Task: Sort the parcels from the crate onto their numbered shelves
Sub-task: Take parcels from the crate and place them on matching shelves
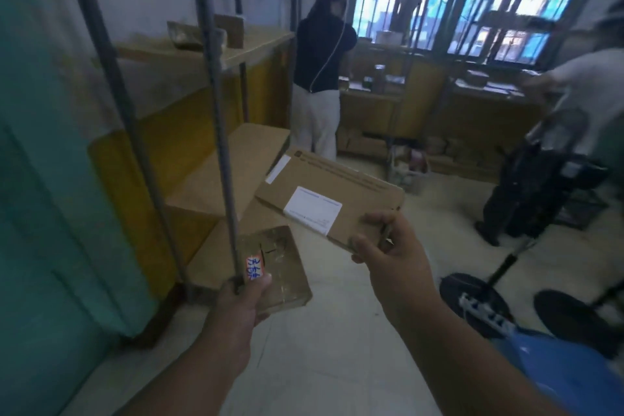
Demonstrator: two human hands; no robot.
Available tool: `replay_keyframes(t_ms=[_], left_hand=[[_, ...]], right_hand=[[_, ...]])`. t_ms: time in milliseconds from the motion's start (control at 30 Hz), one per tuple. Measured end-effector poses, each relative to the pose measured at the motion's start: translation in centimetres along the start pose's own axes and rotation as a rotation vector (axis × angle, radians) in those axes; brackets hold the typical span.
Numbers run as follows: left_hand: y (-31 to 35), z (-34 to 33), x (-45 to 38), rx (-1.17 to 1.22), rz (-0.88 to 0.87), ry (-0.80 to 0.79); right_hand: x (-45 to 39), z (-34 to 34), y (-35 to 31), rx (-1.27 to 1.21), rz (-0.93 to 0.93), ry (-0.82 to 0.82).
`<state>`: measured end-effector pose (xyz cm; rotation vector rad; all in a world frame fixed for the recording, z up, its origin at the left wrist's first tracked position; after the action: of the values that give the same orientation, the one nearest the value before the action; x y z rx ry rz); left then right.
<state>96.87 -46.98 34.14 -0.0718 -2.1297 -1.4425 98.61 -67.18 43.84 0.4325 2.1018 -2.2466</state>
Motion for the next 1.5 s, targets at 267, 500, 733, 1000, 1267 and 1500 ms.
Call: replay_keyframes(t_ms=[267,500,733,1000,1267,1500], left_hand=[[-1.4,-16.4,-14.4,-0.041,0.065,-0.090],[2.3,-23.8,-24.3,0.043,0.067,0.070],[6.2,-24.2,-37.7,0.195,0.080,0.259],[12.7,-27.0,-49.8,0.372,0.166,0.342],[15.2,-26.6,-57.4,0.561,0.106,0.563],[14.6,-25.9,-57.9,0.731,0.064,0.844]], right_hand=[[-17.5,7.4,8.3,0.064,-0.028,0.072],[-34.0,6.8,11.5,0.069,-0.036,-0.105],[-47.8,-1.3,17.2,0.008,-0.033,-0.267],[-63.1,-7.6,19.8,0.047,-0.026,-0.440],[-72.7,-17.4,23.4,0.014,-0.015,-0.752],[-76.7,-24.2,24.6,0.089,0.027,-1.116]])
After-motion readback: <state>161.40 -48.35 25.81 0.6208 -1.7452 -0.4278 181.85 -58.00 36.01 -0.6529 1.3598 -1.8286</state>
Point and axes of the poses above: each hand's wrist, its own x-axis away from the middle knuckle, its own z-axis out of the back of the hand, y = z × x, the point moved 1 cm from there along -x, towards the middle knuckle, and after that the axes turned 7 degrees about z, right-handed, at the moved point
